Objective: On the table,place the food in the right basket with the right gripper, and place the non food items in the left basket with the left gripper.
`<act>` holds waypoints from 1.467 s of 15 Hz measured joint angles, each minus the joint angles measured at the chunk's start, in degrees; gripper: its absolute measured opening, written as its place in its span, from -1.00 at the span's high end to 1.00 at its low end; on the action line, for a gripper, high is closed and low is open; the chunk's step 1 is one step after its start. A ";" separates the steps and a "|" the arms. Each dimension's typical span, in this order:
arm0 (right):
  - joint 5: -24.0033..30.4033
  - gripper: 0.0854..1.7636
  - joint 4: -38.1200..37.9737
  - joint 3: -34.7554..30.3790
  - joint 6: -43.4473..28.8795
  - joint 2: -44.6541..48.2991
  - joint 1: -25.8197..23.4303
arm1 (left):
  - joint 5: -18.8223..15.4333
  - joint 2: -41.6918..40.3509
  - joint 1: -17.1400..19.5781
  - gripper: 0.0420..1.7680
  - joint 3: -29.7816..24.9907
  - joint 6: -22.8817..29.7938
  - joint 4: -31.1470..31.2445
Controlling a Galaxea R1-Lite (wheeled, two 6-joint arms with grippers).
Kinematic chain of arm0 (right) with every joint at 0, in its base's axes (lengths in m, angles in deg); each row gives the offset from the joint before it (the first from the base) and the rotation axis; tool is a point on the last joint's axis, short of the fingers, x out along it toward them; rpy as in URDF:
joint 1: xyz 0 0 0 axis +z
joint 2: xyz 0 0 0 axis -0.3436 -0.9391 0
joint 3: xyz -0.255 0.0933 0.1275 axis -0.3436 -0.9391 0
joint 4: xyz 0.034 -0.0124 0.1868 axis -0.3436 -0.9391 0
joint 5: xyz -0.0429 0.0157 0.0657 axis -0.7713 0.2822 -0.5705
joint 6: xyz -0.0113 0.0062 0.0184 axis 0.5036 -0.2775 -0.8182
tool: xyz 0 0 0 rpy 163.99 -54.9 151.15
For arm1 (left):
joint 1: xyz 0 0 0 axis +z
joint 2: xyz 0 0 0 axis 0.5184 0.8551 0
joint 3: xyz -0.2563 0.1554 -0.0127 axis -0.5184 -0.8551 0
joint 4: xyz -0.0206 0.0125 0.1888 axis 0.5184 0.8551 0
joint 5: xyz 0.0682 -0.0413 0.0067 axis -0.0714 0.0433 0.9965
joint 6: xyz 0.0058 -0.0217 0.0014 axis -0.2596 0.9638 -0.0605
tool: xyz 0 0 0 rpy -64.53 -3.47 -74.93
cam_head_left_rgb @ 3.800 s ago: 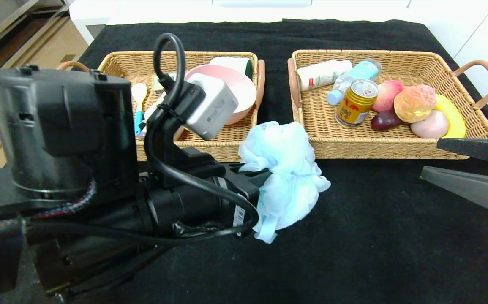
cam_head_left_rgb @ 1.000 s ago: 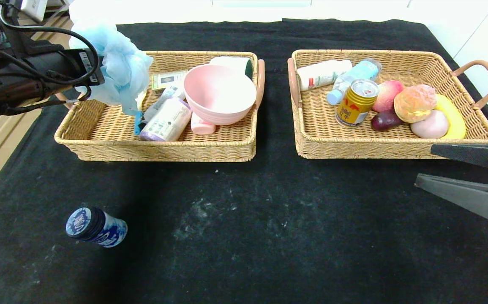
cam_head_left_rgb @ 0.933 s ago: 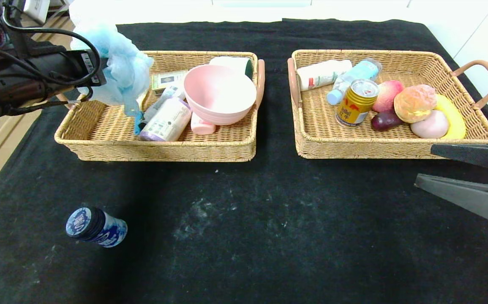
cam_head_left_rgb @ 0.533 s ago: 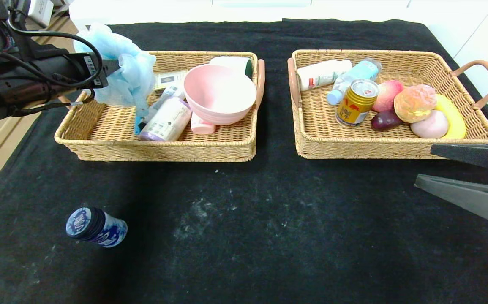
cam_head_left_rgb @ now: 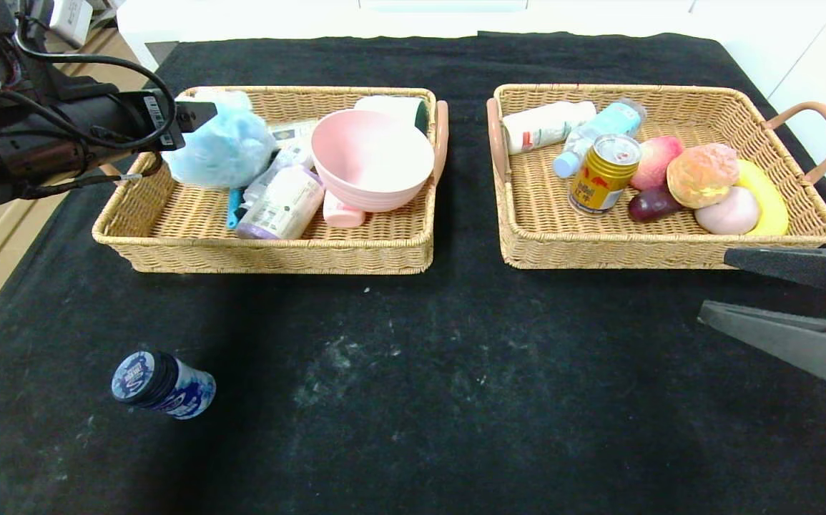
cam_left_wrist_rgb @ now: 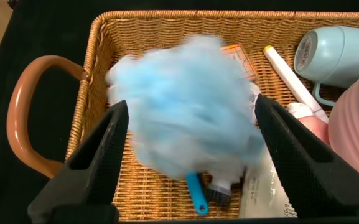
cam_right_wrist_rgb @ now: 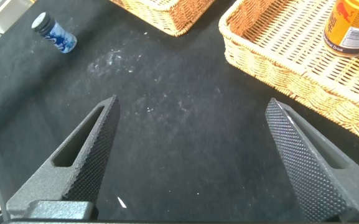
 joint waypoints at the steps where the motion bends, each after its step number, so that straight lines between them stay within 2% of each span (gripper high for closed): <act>1: -0.02 -0.94 -0.02 -0.02 0.02 0.00 0.00 | 0.00 0.00 -0.02 -0.71 -0.02 0.02 0.00; 7: -0.02 -0.94 0.00 -0.11 0.04 0.06 0.22 | 0.43 -1.01 -0.02 -0.83 -0.63 -0.17 0.74; 11: -0.05 -0.94 0.00 -0.30 0.04 0.09 0.61 | -0.02 -5.66 -0.11 -0.87 -2.67 -0.55 7.80; 14: -0.02 -0.94 0.00 -0.41 0.11 0.09 0.83 | -0.22 -10.78 -0.49 -0.89 -4.57 -0.66 17.88; 17: -0.16 -0.94 -0.02 -0.60 0.22 0.09 1.40 | -1.40 -15.43 -2.62 -0.91 -5.64 -0.55 30.04; 20: -0.20 -0.94 -0.02 -0.66 0.22 0.09 1.55 | -0.99 -17.99 -4.57 -0.92 -6.69 -0.74 40.51; 22: -0.20 -0.94 0.00 -0.71 0.20 0.09 1.73 | -1.10 -18.69 -4.94 -0.92 -6.67 -0.88 45.25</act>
